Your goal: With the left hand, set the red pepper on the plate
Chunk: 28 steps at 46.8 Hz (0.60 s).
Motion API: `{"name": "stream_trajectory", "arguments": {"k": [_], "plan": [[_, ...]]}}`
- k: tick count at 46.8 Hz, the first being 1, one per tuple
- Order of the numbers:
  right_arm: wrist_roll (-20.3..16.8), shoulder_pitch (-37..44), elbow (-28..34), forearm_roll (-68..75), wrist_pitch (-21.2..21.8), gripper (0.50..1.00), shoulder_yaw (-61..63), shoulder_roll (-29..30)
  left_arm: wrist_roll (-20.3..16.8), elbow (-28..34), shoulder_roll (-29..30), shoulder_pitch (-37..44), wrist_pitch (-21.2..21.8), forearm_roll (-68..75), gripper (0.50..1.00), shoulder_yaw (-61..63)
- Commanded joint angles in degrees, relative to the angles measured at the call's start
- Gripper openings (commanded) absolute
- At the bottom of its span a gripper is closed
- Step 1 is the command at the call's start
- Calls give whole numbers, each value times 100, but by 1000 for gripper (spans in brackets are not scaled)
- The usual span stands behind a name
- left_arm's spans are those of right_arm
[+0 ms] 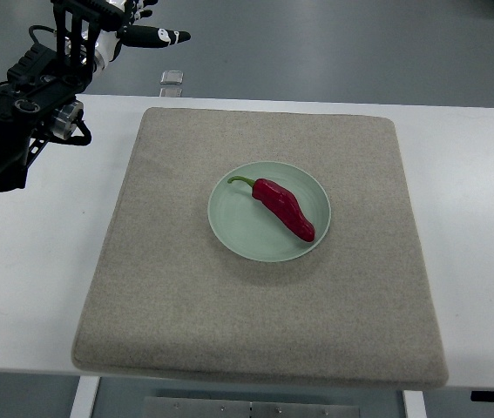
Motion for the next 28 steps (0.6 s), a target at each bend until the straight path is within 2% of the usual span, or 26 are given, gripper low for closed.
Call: {"name": "stream_trajectory", "arguments": {"k": [1, 6, 9, 15, 20, 28], "plan": [[0, 0, 0, 0, 0, 928, 0, 0, 311, -5, -26, 2, 109, -617, 949, -88], [0, 0, 0, 0, 0, 928, 0, 0, 523, 101, -131, 37, 136, -1154, 956, -159], [0, 0, 0, 0, 0, 928, 0, 0, 567, 224, -280, 72, 145, -1382, 958, -255], [0, 0, 0, 0, 0, 928, 0, 0, 567, 347, -377, 107, -40, -1866, 992, -545], [0, 0, 0, 0, 0, 928, 0, 0, 558, 400, -430, 204, -584, -2261, 992, -686], [0, 0, 0, 0, 0, 928, 0, 0, 506, 839, -562, 327, -1779, -2824, 992, -748]]}}
